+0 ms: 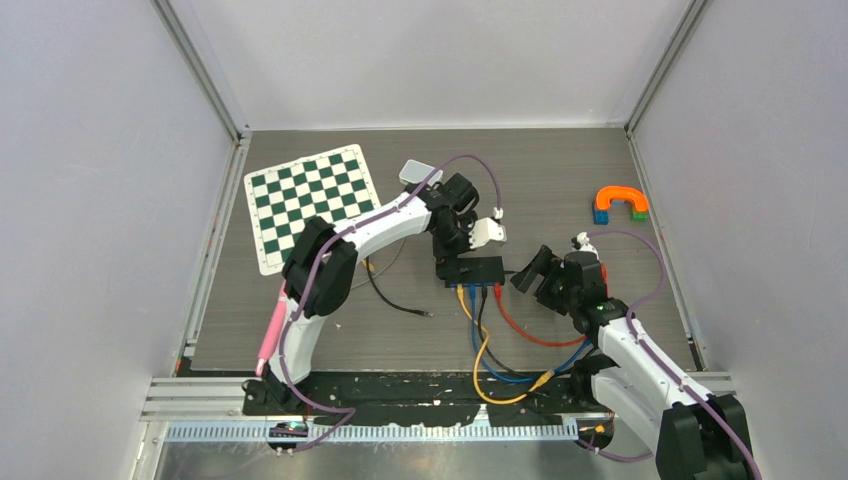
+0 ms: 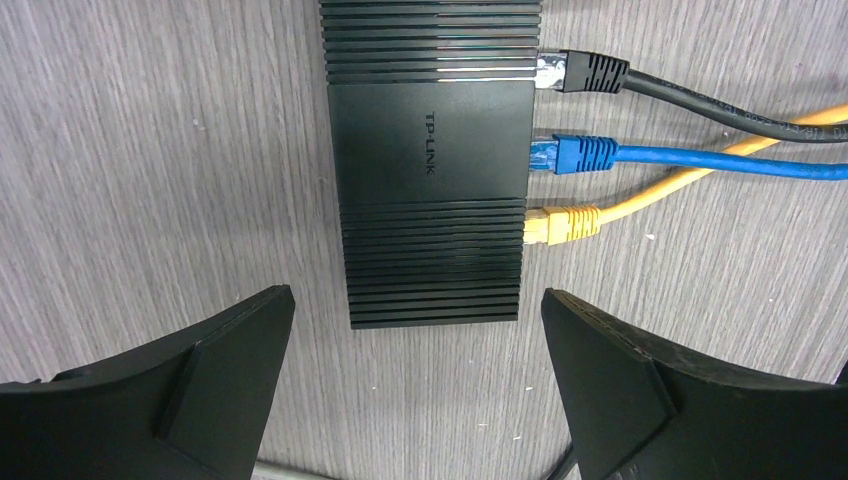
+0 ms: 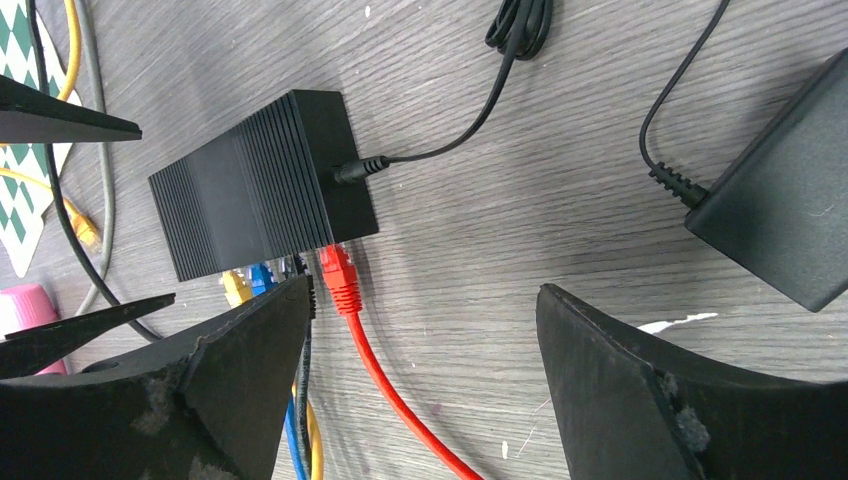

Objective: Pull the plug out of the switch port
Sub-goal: Pull the power from the switch port.

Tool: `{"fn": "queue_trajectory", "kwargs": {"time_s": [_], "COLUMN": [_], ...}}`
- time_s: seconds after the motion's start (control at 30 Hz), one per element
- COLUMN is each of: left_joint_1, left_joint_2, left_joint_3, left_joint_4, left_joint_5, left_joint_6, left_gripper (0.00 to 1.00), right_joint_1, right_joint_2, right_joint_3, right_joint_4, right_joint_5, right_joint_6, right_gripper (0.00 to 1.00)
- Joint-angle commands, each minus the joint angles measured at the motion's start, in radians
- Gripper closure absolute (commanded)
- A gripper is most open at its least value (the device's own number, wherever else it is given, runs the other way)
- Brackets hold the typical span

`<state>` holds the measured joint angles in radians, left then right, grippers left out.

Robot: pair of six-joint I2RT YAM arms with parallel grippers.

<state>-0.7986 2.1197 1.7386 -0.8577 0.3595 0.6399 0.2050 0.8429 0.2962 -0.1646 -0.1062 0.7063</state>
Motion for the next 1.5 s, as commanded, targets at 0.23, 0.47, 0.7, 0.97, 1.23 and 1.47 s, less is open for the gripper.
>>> {"fn": "queue_trajectory", "kwargs": {"time_s": [0.23, 0.47, 0.7, 0.97, 1.23, 1.47], "left_joint_1": [-0.038, -0.039, -0.039, -0.039, -0.039, -0.039], "left_joint_2": [0.039, 0.023, 0.002, -0.026, -0.017, -0.019], "left_joint_3": [-0.029, -0.075, -0.106, -0.126, -0.133, -0.154], "left_joint_4": [0.038, 0.065, 0.066, 0.071, 0.071, 0.089], "left_joint_5": [-0.068, -0.09, -0.083, -0.076, -0.074, -0.066], "left_joint_6": [-0.049, -0.064, -0.07, -0.1, -0.129, -0.152], "left_gripper": [0.01, 0.05, 0.14, 0.16, 0.16, 0.16], "right_joint_1": [-0.01, -0.013, -0.021, -0.029, -0.011, 0.088], "right_joint_2": [0.027, 0.034, 0.055, 0.117, 0.255, 0.316], "right_joint_3": [0.037, 0.038, 0.041, 0.004, -0.014, 0.01], "right_joint_4": [0.048, 0.048, 0.06, 0.203, 0.329, 0.329], "right_joint_5": [0.007, 0.006, 0.017, 0.03, 0.058, 0.187], "right_joint_6": [-0.006, -0.01, 0.016, 0.252, 0.52, 0.661], "right_gripper": [0.1, 0.09, 0.17, 0.33, 0.34, 0.37]}}
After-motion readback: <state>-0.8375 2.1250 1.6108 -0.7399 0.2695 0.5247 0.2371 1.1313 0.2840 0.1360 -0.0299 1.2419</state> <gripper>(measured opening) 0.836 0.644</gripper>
